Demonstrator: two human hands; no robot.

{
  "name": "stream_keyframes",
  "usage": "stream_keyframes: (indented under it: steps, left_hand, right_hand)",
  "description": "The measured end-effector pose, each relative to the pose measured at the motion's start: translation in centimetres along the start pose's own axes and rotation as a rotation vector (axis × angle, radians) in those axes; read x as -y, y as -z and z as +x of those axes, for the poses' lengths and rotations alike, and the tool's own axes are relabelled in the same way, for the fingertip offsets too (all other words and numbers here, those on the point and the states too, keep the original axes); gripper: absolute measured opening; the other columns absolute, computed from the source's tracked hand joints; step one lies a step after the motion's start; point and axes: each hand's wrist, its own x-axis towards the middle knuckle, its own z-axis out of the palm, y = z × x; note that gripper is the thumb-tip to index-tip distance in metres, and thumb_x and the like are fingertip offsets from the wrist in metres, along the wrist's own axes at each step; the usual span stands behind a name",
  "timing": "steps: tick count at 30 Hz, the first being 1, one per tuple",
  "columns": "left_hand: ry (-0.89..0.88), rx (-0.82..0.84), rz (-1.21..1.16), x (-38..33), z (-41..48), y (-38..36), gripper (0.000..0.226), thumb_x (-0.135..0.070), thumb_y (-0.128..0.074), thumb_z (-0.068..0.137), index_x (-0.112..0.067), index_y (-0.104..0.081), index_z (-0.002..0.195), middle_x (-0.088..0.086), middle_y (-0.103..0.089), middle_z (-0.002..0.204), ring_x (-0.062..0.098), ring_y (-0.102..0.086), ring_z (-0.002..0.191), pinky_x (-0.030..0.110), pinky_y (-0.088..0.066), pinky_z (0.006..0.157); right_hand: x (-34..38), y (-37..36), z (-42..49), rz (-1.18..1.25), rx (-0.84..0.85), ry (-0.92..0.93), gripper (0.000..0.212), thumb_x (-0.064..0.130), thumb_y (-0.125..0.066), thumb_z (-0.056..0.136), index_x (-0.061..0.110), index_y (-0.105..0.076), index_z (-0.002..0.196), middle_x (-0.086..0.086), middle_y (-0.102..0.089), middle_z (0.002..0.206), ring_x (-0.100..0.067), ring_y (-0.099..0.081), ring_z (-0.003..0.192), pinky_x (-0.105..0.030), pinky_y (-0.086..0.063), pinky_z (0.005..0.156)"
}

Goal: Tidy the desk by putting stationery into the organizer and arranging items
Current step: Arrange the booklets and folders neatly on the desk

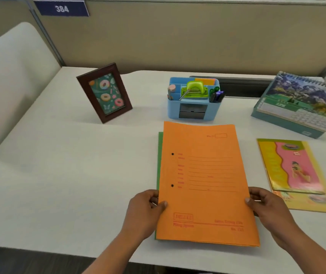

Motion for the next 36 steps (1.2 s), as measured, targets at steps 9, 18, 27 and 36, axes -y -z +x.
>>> stream_keyframes:
  steps: [9,18,27,36]
  left_hand:
    - [0.096,-0.054,0.111,0.4,1.7,-0.8,0.008,-0.025,-0.072,0.084,-0.027,-0.070,0.091,-0.008,-0.067,0.078,0.007,-0.064,0.075,0.022,-0.049,0.068]
    - [0.133,-0.084,0.141,1.2,1.6,-0.9,0.015,-0.025,-0.078,0.079,-0.030,-0.064,0.081,-0.008,-0.067,0.073,0.006,-0.064,0.071,0.019,-0.046,0.064]
    - [0.127,-0.092,0.105,1.8,1.7,-1.2,0.023,-0.024,-0.079,0.078,-0.036,-0.059,0.079,-0.009,-0.066,0.079,0.006,-0.063,0.075,0.019,-0.046,0.066]
    - [0.123,-0.085,0.089,2.6,1.8,-1.5,0.015,-0.026,-0.076,0.081,-0.027,-0.066,0.092,-0.009,-0.068,0.083,0.005,-0.064,0.078,0.015,-0.044,0.065]
  right_hand:
    - [-1.2,-1.0,2.5,-0.054,0.014,0.012,0.023,0.002,-0.063,0.090,0.021,-0.067,0.103,-0.003,-0.072,0.098,-0.022,-0.068,0.092,-0.041,-0.056,0.080]
    - [-2.2,-0.6,2.8,-0.211,0.036,0.067,0.021,0.008,-0.073,0.083,0.023,-0.072,0.098,0.001,-0.073,0.087,-0.017,-0.069,0.081,-0.035,-0.057,0.071]
    - [-2.6,-0.5,3.0,-0.277,0.000,0.101,0.021,0.012,-0.078,0.079,0.023,-0.072,0.095,0.003,-0.070,0.083,-0.013,-0.066,0.076,-0.031,-0.055,0.071]
    - [-2.8,-0.4,3.0,-0.261,-0.022,0.103,0.029,0.015,-0.082,0.074,0.023,-0.068,0.098,0.003,-0.071,0.082,-0.015,-0.068,0.074,-0.033,-0.057,0.072]
